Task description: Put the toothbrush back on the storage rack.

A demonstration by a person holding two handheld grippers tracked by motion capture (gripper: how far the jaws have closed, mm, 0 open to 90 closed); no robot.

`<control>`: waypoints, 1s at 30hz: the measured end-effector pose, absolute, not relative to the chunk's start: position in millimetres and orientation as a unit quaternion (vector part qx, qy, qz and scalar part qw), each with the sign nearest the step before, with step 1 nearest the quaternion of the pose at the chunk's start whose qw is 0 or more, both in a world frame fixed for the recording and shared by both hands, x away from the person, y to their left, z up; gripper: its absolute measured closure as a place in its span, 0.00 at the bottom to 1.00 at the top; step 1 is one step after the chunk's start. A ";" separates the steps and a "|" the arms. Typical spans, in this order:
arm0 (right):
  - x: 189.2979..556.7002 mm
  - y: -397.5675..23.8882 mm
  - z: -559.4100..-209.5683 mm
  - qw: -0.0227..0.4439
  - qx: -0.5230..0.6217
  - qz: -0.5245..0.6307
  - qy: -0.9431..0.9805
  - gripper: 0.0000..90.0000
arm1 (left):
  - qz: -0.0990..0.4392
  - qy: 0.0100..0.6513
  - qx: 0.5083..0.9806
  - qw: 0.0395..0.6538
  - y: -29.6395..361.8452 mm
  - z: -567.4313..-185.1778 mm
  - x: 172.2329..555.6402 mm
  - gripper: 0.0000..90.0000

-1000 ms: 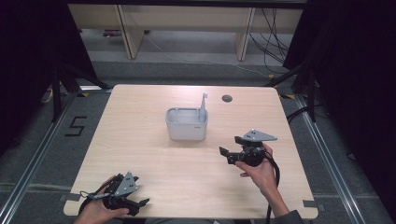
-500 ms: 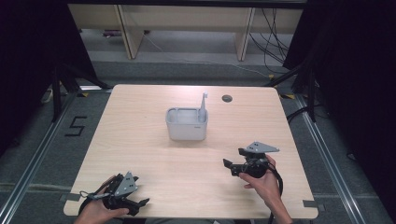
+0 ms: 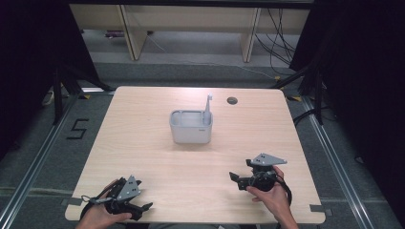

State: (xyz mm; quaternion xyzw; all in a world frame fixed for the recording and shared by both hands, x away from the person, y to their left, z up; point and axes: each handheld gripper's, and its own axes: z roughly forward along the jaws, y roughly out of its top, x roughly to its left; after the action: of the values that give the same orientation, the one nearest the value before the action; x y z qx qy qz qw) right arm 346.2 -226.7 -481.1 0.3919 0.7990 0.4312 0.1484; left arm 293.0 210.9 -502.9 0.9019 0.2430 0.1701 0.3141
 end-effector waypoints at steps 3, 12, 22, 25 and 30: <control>340.0 -225.2 -483.2 0.138 0.408 0.433 0.792 0.18 | 0.170 0.242 0.902 0.314 211.0 -502.7 293.1 0.18; 326.8 -228.5 -486.4 0.132 0.401 0.417 0.805 0.18 | 0.172 0.243 0.902 0.313 211.3 -502.5 293.1 0.18; 314.5 -237.0 -490.6 0.133 0.393 0.392 0.821 0.18 | 0.172 0.243 0.902 0.313 211.2 -502.6 293.0 0.18; 312.1 -239.3 -491.5 0.132 0.392 0.393 0.822 0.18 | 0.169 0.245 0.901 0.317 210.6 -503.1 292.6 0.18; 308.7 -241.0 -494.1 0.124 0.394 0.384 0.826 0.18 | 0.169 0.245 0.901 0.316 210.7 -503.0 292.7 0.18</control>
State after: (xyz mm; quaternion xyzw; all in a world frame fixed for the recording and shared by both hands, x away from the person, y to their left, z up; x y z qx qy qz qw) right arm 308.7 -241.0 -494.1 0.3936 0.8258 0.3845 0.1240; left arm 292.7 210.7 -503.0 0.9010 0.2447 0.1690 0.3158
